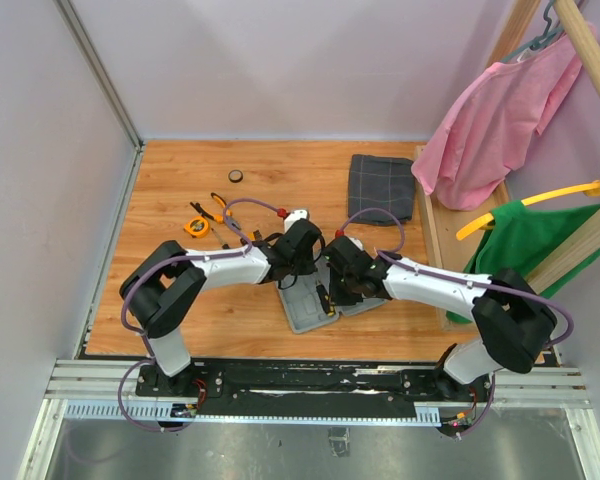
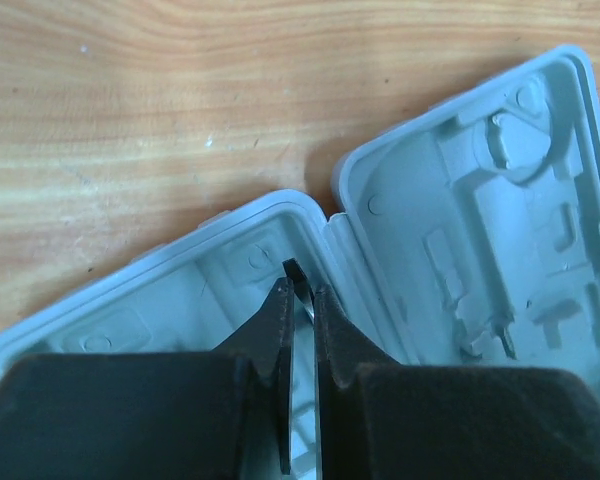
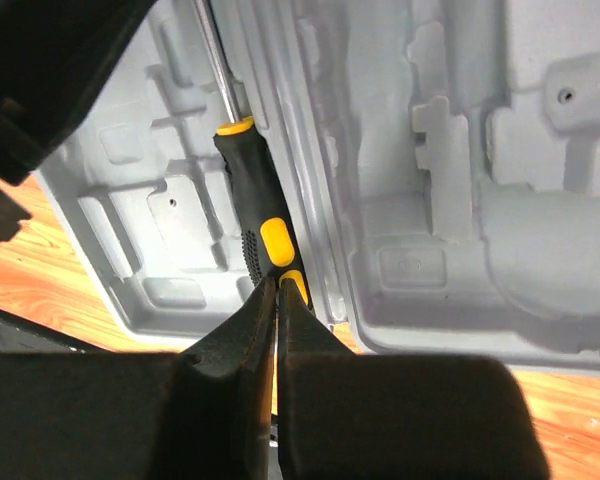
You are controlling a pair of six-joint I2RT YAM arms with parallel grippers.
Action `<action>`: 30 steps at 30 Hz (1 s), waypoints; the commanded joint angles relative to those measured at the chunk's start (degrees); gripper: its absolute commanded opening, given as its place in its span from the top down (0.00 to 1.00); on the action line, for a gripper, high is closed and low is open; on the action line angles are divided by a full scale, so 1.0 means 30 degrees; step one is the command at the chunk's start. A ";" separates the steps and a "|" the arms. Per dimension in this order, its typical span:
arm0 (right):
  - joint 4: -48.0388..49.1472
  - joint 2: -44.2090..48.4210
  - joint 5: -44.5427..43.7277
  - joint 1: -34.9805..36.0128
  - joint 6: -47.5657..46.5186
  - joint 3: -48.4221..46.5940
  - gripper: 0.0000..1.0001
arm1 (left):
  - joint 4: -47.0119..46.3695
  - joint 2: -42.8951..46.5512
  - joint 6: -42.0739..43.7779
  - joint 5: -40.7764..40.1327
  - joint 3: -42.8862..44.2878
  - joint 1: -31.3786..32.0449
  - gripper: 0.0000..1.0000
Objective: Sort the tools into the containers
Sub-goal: Adjust the screwdriver in the storage box.
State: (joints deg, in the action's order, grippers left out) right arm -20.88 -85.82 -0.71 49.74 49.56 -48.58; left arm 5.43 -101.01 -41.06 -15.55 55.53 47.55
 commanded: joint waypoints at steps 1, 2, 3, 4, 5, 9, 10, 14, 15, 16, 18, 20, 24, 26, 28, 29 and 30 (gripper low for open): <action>-0.5455 -0.0525 -0.2376 -0.0695 -0.1891 0.1137 0.98 | 0.7541 -0.0367 0.1093 0.0255 -0.1843 0.0205 0.98; -0.5416 -0.0468 -0.2269 -0.0688 -0.2107 0.1006 0.97 | 0.7510 -0.0145 0.1111 0.0345 -0.1730 0.0205 0.96; -0.5312 -0.0417 -0.2120 -0.0687 -0.2297 0.0902 0.97 | 0.7453 0.0077 0.1139 0.0459 -0.1599 0.0205 0.95; -0.5284 -0.0337 -0.1977 -0.0676 -0.2423 0.0779 0.97 | 0.7404 0.0336 0.1208 0.0532 -0.1428 0.0205 0.94; -0.5217 -0.0254 -0.1845 -0.0678 -0.2585 0.0646 0.97 | 0.7343 0.0694 0.1296 0.0578 -0.1217 0.0205 0.92; -0.4823 0.0307 -0.1076 -0.0694 -0.3161 0.0146 0.96 | 0.7236 0.1957 0.1931 0.0613 0.0056 0.0205 0.84; -0.4751 0.0482 -0.0905 -0.0688 -0.3311 0.0036 0.96 | 0.7230 0.2321 0.2113 0.0599 0.0335 0.0205 0.82; -0.4723 0.1480 -0.0672 -0.0696 -0.3979 -0.0566 0.92 | 0.7026 0.4252 0.2727 0.0352 0.0778 0.0205 0.77; -0.4727 0.1790 -0.0726 -0.0699 -0.4193 -0.0705 0.91 | 0.6933 0.4794 0.2857 0.0237 0.0696 0.0205 0.73; -0.4728 0.2132 -0.0803 -0.0689 -0.4483 -0.0799 0.89 | 0.6775 0.5371 0.3053 0.0134 0.0543 0.0205 0.72; -0.4455 0.2848 -0.0797 -0.0691 -0.5082 -0.0933 0.86 | 0.6344 0.6573 0.3401 -0.0255 -0.0045 0.0177 0.70; -0.4031 0.3575 -0.0684 -0.0687 -0.5798 -0.0877 0.84 | 0.5687 0.7779 0.3826 -0.0674 -0.0813 0.0150 0.70; -0.2447 0.5208 -0.0858 -0.0688 -0.7028 -0.0085 0.73 | 0.3810 1.0194 0.4861 -0.0639 -0.2901 -0.0100 0.64; -0.1779 0.5974 -0.1806 -0.0695 -0.6994 0.0574 0.68 | 0.3120 1.0764 0.4862 -0.0007 -0.3817 -0.0656 0.60; -0.2505 0.6410 -0.2957 -0.0801 -0.6129 0.0890 0.67 | 0.2323 1.1073 0.4732 0.0742 -0.4754 -0.1476 0.57; -0.3117 0.6526 -0.3286 -0.0903 -0.5378 0.0964 0.67 | 0.1984 1.1129 0.4686 0.1076 -0.5141 -0.1756 0.55; -0.3736 0.6632 -0.3474 -0.1033 -0.4452 0.1116 0.66 | 0.1531 1.1147 0.4662 0.1411 -0.5559 -0.1992 0.53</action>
State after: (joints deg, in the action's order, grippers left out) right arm -28.14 -67.40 -4.84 47.90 31.33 -47.42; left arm 16.29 -68.34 -28.25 -14.79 42.87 44.53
